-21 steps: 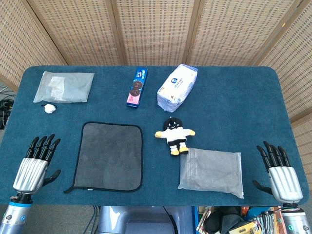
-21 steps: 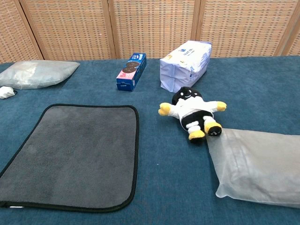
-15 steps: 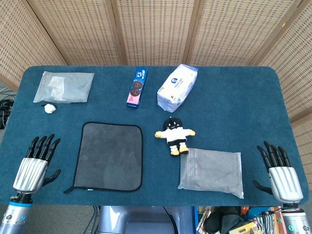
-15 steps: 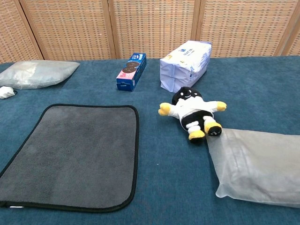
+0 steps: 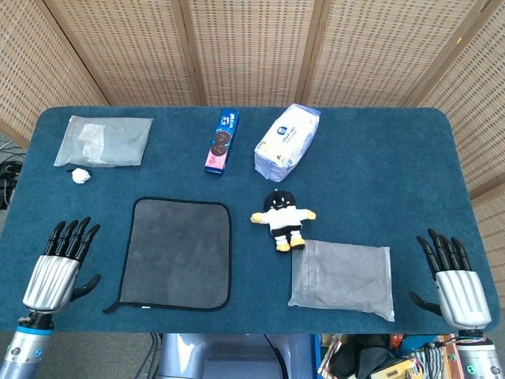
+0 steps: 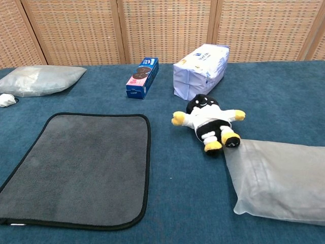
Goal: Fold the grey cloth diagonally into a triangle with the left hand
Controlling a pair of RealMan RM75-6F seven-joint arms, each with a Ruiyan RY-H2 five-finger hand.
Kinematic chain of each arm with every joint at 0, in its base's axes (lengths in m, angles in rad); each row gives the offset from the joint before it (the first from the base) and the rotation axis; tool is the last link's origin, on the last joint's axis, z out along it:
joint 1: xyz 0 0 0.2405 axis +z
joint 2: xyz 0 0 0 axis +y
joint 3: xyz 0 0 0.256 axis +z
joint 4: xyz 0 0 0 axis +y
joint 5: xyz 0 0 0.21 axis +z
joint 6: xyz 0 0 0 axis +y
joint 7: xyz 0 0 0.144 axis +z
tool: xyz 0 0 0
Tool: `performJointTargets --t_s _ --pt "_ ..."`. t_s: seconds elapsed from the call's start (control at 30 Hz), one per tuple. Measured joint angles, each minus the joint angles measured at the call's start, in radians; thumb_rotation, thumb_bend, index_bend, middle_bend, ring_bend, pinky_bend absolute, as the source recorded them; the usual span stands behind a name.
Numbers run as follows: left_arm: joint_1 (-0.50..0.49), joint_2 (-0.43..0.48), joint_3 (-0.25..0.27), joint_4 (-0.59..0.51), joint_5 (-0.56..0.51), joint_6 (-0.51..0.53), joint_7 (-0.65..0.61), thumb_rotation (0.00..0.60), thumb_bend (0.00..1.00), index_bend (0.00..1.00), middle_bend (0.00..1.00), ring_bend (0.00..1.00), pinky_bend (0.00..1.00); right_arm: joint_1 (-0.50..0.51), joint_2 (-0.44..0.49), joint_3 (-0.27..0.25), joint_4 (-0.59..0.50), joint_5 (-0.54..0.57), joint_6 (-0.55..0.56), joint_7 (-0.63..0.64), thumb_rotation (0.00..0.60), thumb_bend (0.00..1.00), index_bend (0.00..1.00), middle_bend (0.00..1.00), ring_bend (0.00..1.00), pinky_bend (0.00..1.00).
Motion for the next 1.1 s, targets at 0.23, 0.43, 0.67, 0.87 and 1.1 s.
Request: performJointTargets --t_s 0.23,0.43,0.67,0.87,1.1 --pt "0.000 0.000 0.005 -0.003 0.009 0.002 -0.008 0.600 0.23 0.00 0.00 0.00 0.00 0.001 0.000 0.003 0.003 0.006 -0.004 0.005 0.600 0.00 0.00 0.00 0.00 0.00" --pt "0.005 0.001 0.020 0.002 0.026 0.005 -0.022 0.600 0.23 0.00 0.00 0.00 0.00 0.000 0.002 0.003 0.003 0.007 -0.002 0.013 0.600 0.00 0.00 0.00 0.00 0.00" --pt "0.018 -0.005 0.052 0.075 0.046 0.005 -0.071 0.600 0.23 0.00 0.00 0.00 0.00 0.001 0.000 0.002 0.002 0.004 -0.006 0.007 0.600 0.00 0.00 0.00 0.00 0.00" --pt "0.029 -0.021 0.072 0.144 0.052 0.004 -0.114 0.600 0.23 0.01 0.00 0.00 0.00 0.003 -0.004 -0.001 0.000 -0.001 -0.009 -0.002 0.600 0.00 0.00 0.00 0.00 0.00" --pt "0.034 -0.061 0.098 0.220 0.065 -0.016 -0.130 0.600 0.23 0.20 0.00 0.00 0.00 0.003 -0.006 -0.003 -0.004 -0.004 -0.010 -0.007 0.600 0.00 0.00 0.00 0.00 0.00"
